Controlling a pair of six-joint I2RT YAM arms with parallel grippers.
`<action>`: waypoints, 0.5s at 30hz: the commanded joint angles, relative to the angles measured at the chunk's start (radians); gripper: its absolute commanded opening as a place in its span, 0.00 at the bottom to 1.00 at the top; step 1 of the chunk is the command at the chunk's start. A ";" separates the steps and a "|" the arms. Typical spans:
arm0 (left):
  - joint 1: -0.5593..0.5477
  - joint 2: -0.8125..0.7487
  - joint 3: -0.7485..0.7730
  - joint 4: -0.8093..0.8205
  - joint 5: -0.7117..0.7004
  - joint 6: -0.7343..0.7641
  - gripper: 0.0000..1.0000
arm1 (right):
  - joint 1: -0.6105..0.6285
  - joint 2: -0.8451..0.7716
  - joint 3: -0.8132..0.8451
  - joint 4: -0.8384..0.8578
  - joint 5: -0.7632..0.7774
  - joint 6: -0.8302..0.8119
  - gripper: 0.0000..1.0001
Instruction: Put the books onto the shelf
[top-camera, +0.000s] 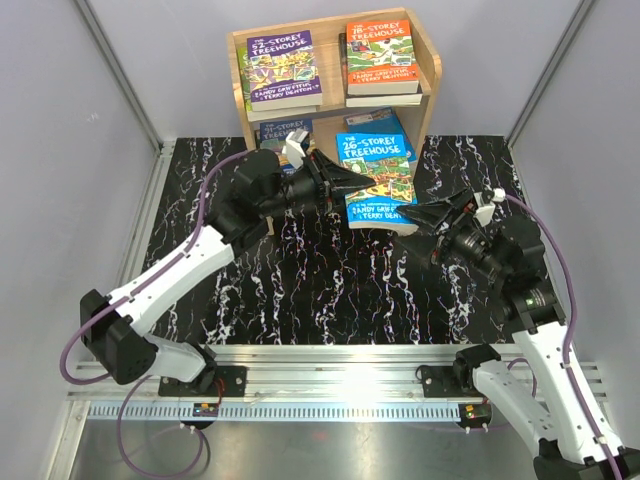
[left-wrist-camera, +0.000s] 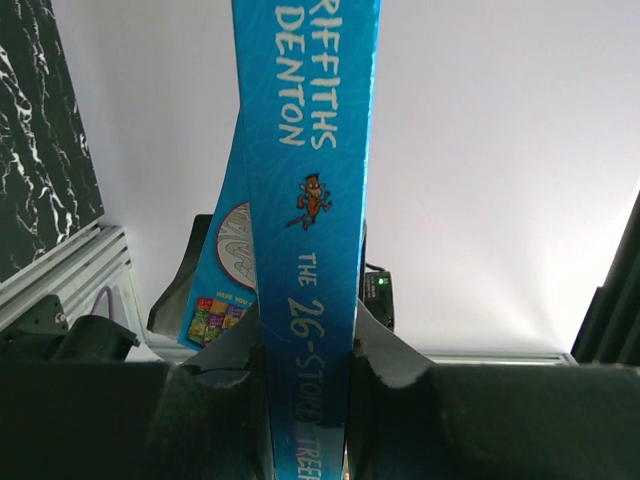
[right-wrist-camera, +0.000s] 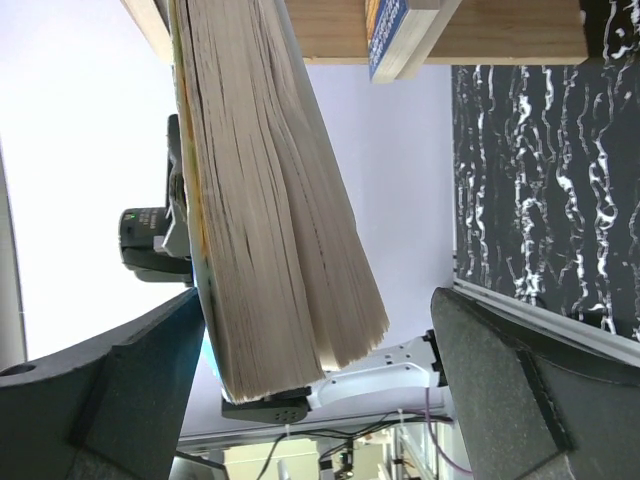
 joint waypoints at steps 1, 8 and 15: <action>0.004 -0.065 -0.007 0.257 -0.052 -0.077 0.00 | 0.009 -0.020 -0.048 0.053 -0.015 0.047 1.00; -0.016 -0.047 -0.036 0.386 -0.084 -0.163 0.00 | 0.008 -0.005 -0.078 0.211 0.025 0.114 1.00; -0.027 -0.027 -0.025 0.425 -0.114 -0.178 0.00 | 0.008 0.025 -0.039 0.252 0.036 0.143 1.00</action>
